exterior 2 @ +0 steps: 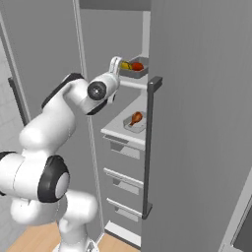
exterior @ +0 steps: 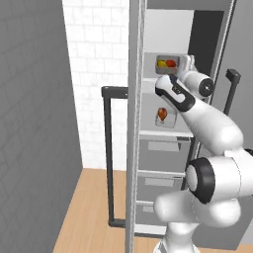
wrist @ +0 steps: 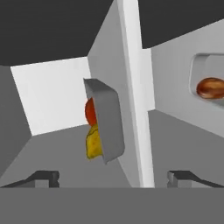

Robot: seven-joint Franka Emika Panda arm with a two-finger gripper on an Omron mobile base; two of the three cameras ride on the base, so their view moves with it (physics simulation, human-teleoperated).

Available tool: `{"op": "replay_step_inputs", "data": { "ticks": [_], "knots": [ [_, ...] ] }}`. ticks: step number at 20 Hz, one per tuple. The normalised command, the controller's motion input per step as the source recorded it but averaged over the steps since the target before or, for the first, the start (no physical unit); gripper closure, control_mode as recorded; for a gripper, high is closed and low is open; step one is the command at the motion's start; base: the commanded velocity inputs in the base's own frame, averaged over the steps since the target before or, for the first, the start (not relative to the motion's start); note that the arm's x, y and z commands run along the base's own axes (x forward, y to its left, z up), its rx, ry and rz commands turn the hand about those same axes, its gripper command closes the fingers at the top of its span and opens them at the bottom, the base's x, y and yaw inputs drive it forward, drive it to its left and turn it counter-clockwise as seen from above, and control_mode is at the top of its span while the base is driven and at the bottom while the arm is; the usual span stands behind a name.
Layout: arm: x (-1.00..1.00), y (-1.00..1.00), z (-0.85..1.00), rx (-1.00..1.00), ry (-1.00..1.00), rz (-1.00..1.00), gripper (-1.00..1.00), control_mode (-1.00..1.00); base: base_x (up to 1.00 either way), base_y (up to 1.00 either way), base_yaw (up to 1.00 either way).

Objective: Take the meat container that has the chicken drumstick and place it on the second highest rack of the freezer. Then take the vegetable container that has the tomato and lemon and place it on the highest rack of the freezer.

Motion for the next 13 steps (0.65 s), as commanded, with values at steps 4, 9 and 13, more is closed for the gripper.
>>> {"op": "replay_step_inputs", "data": {
  "ticks": [4,9,13],
  "knots": [
    [-1.00,-0.01,0.47,0.00,0.04,0.00,-1.00,-1.00,0.00,0.00,0.00],
    [-0.89,-0.01,0.73,0.00,0.10,0.00,-1.00,-1.00,0.00,0.00,0.00],
    [-0.87,0.00,0.79,-0.03,0.24,0.00,-1.00,-1.00,0.00,0.00,0.00]
  ]
}}
